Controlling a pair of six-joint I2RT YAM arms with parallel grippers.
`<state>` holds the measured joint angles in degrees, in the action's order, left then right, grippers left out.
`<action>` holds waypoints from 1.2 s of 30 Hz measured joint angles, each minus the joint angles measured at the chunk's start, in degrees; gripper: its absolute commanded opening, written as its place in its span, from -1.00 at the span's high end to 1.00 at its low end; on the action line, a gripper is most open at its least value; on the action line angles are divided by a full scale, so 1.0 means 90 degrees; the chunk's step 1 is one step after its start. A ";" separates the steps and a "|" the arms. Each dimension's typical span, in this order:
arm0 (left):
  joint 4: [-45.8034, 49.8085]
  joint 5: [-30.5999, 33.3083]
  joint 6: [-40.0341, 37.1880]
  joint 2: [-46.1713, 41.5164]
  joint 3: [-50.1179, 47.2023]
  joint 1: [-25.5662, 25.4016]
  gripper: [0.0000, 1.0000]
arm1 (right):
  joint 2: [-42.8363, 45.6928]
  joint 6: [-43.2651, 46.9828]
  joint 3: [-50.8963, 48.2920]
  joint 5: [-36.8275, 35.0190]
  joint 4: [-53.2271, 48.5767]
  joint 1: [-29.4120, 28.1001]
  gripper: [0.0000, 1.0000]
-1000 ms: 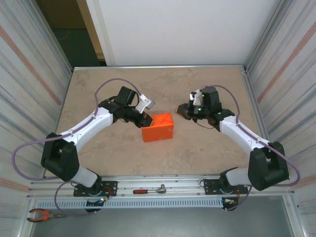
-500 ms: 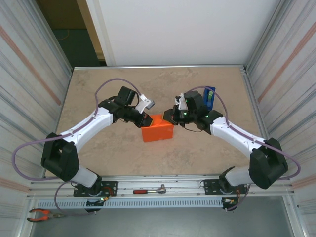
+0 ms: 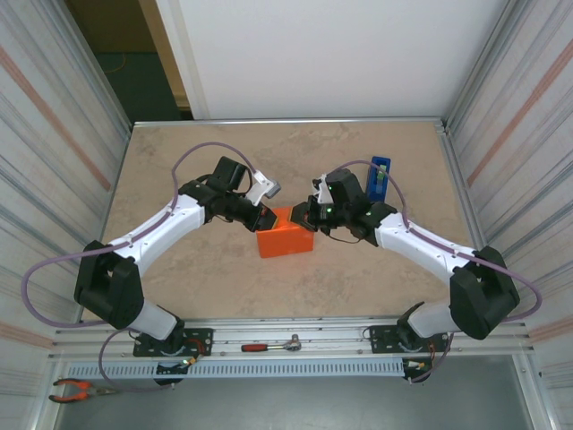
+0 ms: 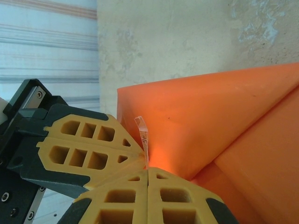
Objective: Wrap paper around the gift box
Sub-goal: Stick the wrapping paper to the gift box.
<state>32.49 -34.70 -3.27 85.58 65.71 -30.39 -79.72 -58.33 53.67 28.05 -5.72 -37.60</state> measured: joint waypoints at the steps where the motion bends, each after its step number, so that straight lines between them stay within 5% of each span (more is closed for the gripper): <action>1: 0.0000 0.0000 0.0000 0.0000 0.0000 0.0000 1.00 | -0.0017 0.0002 0.0002 0.0000 0.0000 -0.0005 1.00; 19: -0.0019 0.0005 0.0002 0.0000 -0.0007 -0.0007 1.00 | -0.0522 0.0403 0.0682 -0.0194 -0.0962 -0.0114 1.00; 36: 0.0022 -0.0143 0.0078 -0.0015 -0.0012 0.0027 1.00 | -0.0901 0.1547 0.1676 -0.1280 -0.2458 -0.0619 1.00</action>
<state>32.69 -35.99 -2.57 85.45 65.60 -30.15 -87.83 -44.40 68.75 16.53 -27.83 -43.18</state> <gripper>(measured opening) 0.062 0.063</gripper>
